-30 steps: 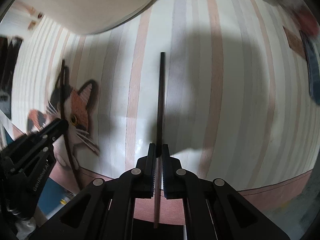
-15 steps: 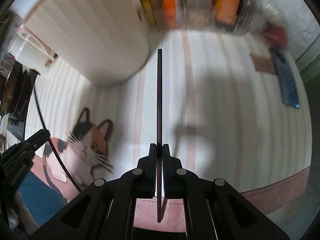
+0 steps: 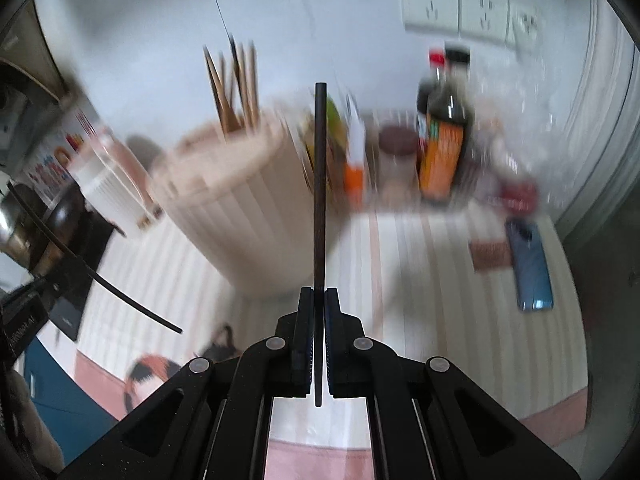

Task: Organize utensils
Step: 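Lift both dark chopsticks upright and carry them over the beige holder, then drop both dark chopsticks into the holder and open both tools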

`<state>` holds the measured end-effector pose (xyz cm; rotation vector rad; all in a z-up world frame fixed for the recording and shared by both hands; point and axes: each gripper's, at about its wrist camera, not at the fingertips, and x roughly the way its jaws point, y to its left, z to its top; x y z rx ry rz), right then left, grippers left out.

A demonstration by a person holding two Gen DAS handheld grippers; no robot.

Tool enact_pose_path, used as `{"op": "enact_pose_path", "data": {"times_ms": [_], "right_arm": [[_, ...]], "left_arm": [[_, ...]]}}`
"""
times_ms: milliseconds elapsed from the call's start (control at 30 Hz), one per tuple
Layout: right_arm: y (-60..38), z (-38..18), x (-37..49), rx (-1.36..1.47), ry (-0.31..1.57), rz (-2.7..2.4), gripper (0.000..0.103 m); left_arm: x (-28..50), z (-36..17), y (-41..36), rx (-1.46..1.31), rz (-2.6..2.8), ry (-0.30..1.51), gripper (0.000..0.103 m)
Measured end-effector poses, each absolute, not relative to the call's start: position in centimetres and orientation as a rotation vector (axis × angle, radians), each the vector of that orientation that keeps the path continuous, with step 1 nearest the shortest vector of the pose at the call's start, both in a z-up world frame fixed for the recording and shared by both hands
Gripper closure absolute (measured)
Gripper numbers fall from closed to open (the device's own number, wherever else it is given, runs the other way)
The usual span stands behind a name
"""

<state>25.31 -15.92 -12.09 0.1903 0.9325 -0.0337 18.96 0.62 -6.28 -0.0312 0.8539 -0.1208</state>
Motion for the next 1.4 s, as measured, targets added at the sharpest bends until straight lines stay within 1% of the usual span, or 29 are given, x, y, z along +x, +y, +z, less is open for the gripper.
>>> {"op": "enact_pose_path", "data": {"times_ms": [200,333,433,633,867,1133,1167,1233,1267,1300,1333,1367,1400], "right_arm": [[-16.6,-4.4,26.9,0.266,0.821,0.034,0.098],[-17.3,0.2,29.2,0.32,0.755,0.085,0.098],[-17.3,2.5,31.4,0.317,0.693,0.082,0.098],[-17.0,3.4,36.2,0.322,0.622,0.055,0.098],[-15.9,0.8,39.5,0.313,0.575,0.04,0.098],[-14.9,-2.4,41.2,0.276,0.624,0.045,0.098],[-14.6,-2.9,41.5,0.264,0.654,0.059,0.098],[-14.4,-3.7,42.0,0.248,0.713,0.074,0.097],[-14.5,-3.9,41.9,0.248,0.73,0.075,0.097],[-14.7,-4.4,41.9,0.249,0.755,0.076,0.093],[-14.9,-4.6,41.8,0.251,0.77,0.076,0.08],[-15.2,-4.6,41.3,0.256,0.779,0.073,0.072],[-15.4,-4.7,40.8,0.259,0.78,0.071,0.059]], "left_arm": [[19.5,0.8,1.4,-0.121,-0.174,0.768,0.1],[21.4,4.9,1.0,-0.18,-0.231,0.714,0.1],[23.7,6.5,-0.1,-0.161,-0.242,0.687,0.1],[28.9,5.9,-2.1,-0.083,-0.225,0.7,0.1],[33.0,2.7,-2.5,-0.085,-0.225,0.75,0.1],[34.6,-1.0,-2.8,-0.096,-0.241,0.877,0.099],[34.7,-1.3,-2.7,-0.097,-0.236,0.894,0.097],[34.5,-1.6,-2.3,-0.114,-0.227,0.931,0.095],[34.3,-1.5,-2.3,-0.121,-0.226,0.932,0.093],[33.8,-1.4,-2.1,-0.125,-0.211,0.924,0.09],[33.3,-1.1,-1.9,-0.117,-0.186,0.913,0.082],[32.9,-1.0,-1.8,-0.112,-0.166,0.906,0.064],[32.2,-0.9,-1.4,-0.112,-0.136,0.898,0.051]]}}
